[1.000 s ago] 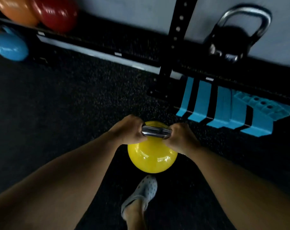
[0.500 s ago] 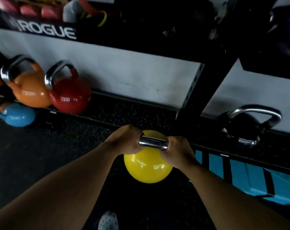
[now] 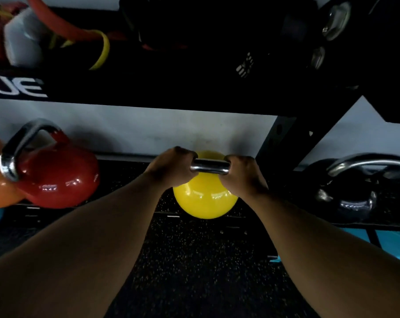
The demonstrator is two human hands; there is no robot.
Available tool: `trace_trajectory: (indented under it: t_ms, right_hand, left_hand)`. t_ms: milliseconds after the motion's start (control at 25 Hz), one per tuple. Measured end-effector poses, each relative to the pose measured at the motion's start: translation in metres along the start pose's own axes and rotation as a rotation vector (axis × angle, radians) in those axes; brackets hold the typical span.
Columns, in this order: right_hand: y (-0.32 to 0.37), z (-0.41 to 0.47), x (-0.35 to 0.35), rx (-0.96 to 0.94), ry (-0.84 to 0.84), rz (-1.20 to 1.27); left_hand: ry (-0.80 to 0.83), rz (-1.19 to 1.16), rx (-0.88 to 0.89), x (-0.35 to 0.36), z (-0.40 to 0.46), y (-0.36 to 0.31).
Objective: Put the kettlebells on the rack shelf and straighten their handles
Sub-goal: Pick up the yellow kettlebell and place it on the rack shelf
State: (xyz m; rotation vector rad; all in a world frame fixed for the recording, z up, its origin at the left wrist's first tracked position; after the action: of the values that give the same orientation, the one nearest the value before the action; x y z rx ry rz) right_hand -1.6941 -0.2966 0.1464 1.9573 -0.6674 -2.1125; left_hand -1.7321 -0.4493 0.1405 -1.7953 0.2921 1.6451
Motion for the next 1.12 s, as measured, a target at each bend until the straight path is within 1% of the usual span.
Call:
trace_trajectory:
  t_ms: [160, 280, 360, 440, 520, 640, 720, 840, 920, 1000, 1120]
  right_hand:
    - [-0.003, 0.022, 0.002, 0.046, 0.004, 0.039]
    - [-0.007, 0.038, 0.009, 0.116, 0.018, 0.056]
    - [-0.008, 0.05, 0.013, 0.156, 0.03, 0.111]
    - [-0.009, 0.058, 0.013, 0.159, 0.022, 0.136]
    - [-0.01, 0.062, 0.016, 0.14, 0.03, 0.107]
    - [-0.01, 0.062, 0.017, 0.126, 0.106, 0.046]
    - [0.0, 0.06, 0.01, 0.04, 0.14, -0.003]
    - [0.033, 0.047, -0.006, -0.233, 0.133, -0.038]
    - [0.064, 0.036, -0.01, -0.406, 0.139, -0.043]
    - [0.093, 0.02, -0.007, -0.544, 0.163, -0.05]
    - [0.133, -0.019, 0.011, -0.68, 0.228, -0.035]
  left_hand:
    - [-0.027, -0.056, -0.034, 0.002, 0.02, 0.014]
    - [-0.069, -0.098, -0.116, 0.002, 0.031, 0.023]
    - [-0.086, -0.118, -0.172, 0.004, 0.039, 0.032]
    - [-0.106, -0.141, -0.194, 0.005, 0.045, 0.036]
    - [-0.124, -0.151, -0.195, 0.006, 0.048, 0.037]
    - [-0.1, -0.192, -0.208, 0.006, 0.045, 0.037]
    - [-0.092, -0.261, -0.208, 0.005, 0.04, 0.034]
    - [-0.059, -0.32, -0.252, 0.007, 0.016, 0.035]
    - [-0.091, -0.339, -0.336, 0.005, -0.018, 0.046]
    - [-0.108, -0.305, -0.408, 0.004, -0.061, 0.055]
    - [-0.084, -0.268, -0.514, 0.002, -0.138, 0.065]
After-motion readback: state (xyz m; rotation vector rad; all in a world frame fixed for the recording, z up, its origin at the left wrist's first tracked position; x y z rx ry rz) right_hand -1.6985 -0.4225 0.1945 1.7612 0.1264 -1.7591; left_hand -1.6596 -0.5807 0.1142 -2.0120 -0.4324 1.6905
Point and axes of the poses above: each hand's wrist, its own z-axis towards the middle knuckle, its own x-axis out of the palm, y = z × x, the point moved 8 cm from there along z, towards the middle knuckle, and after that the axes turned 10 degrees about x, right-handed, at the moved point
